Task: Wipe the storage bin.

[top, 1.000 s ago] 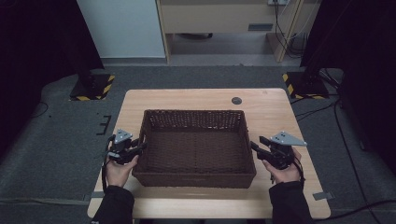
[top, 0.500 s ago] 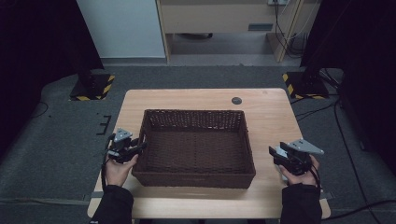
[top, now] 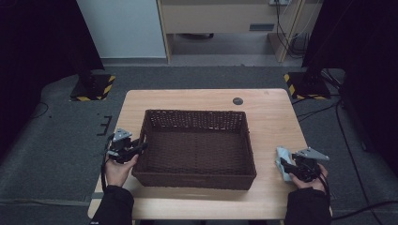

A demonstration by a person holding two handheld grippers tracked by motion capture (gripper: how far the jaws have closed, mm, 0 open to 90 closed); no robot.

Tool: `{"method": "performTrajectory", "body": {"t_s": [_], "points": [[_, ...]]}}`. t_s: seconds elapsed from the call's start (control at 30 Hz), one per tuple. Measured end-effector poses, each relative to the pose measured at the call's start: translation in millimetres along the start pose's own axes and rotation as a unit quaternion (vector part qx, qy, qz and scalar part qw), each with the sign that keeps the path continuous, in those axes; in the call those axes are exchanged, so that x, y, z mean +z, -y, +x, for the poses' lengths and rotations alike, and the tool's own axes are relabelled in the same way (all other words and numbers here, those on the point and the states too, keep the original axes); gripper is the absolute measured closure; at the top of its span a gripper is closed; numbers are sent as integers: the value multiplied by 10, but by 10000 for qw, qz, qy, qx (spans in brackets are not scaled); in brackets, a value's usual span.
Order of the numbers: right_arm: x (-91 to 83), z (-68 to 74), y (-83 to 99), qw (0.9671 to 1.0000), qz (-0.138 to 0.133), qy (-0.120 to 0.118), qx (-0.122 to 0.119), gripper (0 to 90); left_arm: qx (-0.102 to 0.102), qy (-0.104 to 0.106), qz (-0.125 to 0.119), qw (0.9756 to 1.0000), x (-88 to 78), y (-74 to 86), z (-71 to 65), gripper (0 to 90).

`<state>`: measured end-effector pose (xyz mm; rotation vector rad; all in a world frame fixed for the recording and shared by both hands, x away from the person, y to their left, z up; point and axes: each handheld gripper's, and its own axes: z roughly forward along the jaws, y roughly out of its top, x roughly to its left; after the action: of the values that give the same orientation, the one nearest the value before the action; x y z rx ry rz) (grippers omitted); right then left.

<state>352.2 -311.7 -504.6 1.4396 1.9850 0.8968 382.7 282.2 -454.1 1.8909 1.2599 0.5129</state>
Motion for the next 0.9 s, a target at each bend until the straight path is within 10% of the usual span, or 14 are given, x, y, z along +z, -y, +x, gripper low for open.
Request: {"method": "performTrajectory", "body": {"t_s": [0.63, 0.9], "points": [[113, -38, 39, 9960, 802, -313, 235, 765, -27, 60, -26, 10000, -2, 6, 2, 646], [22, 50, -191, 9977, -27, -681, 60, 765, -126, 104, -81, 9998, -17, 22, -4, 656]]}}
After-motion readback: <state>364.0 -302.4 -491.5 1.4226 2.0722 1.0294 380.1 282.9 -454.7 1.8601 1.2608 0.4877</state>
